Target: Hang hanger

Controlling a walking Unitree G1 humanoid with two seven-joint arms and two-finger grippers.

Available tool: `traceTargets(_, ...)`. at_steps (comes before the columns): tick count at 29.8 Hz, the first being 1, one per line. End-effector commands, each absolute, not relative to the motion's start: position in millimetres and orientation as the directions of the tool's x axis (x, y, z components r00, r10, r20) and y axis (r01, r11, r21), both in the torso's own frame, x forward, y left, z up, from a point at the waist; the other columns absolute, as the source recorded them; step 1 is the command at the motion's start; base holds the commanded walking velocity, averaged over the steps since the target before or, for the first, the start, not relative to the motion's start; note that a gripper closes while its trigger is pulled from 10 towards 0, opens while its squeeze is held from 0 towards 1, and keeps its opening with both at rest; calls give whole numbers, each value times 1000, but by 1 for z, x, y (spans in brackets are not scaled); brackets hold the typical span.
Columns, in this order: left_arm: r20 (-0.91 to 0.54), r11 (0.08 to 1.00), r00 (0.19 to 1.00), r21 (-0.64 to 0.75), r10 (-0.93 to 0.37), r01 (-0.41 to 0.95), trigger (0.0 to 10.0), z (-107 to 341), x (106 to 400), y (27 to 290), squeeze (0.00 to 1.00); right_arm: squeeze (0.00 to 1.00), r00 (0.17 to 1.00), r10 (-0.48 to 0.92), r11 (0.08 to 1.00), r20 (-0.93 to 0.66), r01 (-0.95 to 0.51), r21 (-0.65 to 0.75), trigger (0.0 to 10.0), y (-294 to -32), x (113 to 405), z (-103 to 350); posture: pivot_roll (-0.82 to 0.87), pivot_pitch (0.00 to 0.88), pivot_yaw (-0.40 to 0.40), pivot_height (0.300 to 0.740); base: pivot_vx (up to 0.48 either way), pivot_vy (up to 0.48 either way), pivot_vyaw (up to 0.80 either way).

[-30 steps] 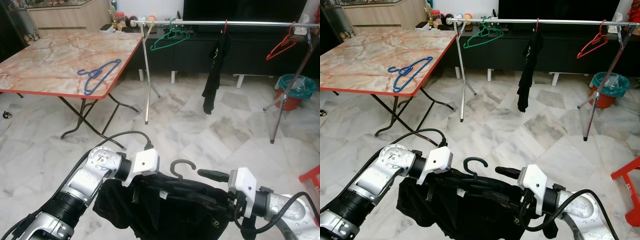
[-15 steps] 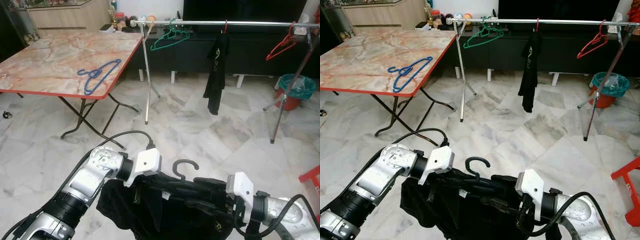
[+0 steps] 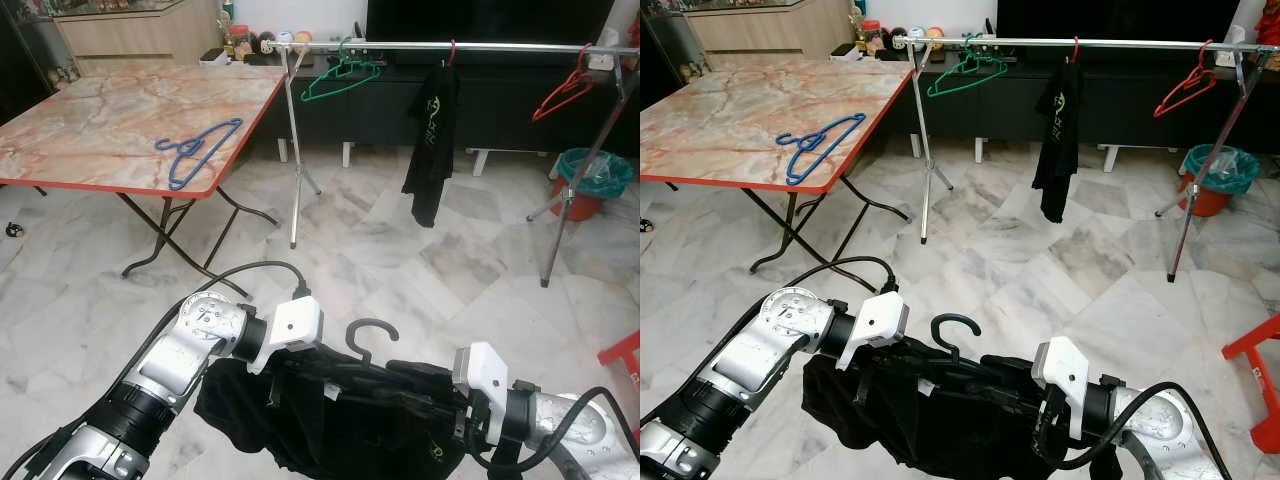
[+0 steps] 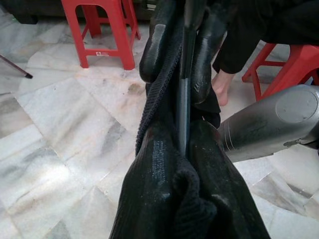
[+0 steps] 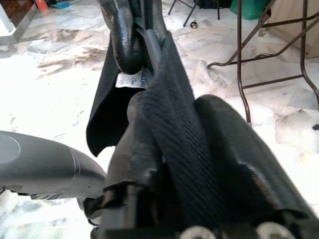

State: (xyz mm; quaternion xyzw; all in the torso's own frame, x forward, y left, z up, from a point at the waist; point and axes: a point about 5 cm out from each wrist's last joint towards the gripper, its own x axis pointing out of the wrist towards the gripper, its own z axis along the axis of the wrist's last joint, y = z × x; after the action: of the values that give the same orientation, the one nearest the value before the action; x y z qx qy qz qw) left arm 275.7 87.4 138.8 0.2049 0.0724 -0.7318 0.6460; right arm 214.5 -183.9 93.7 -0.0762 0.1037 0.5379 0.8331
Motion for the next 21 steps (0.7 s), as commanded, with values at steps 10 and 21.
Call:
traceTargets(10, -320, -135, -72, 181, -945, 974, 9569, 154, 278, 87, 1000, 0, 396, 875, 409, -278, -913, -12, 0, -182, 216, 89, -29, 2, 57, 740, 0, 0, 0)
traceTargets(21, -302, -156, -108, 142, -947, 977, 10000, 156, 275, 87, 1000, 0, 433, 858, 445, -275, -895, -21, 0, -183, 219, 87, -31, 0, 60, 740, 0, 0, 0)
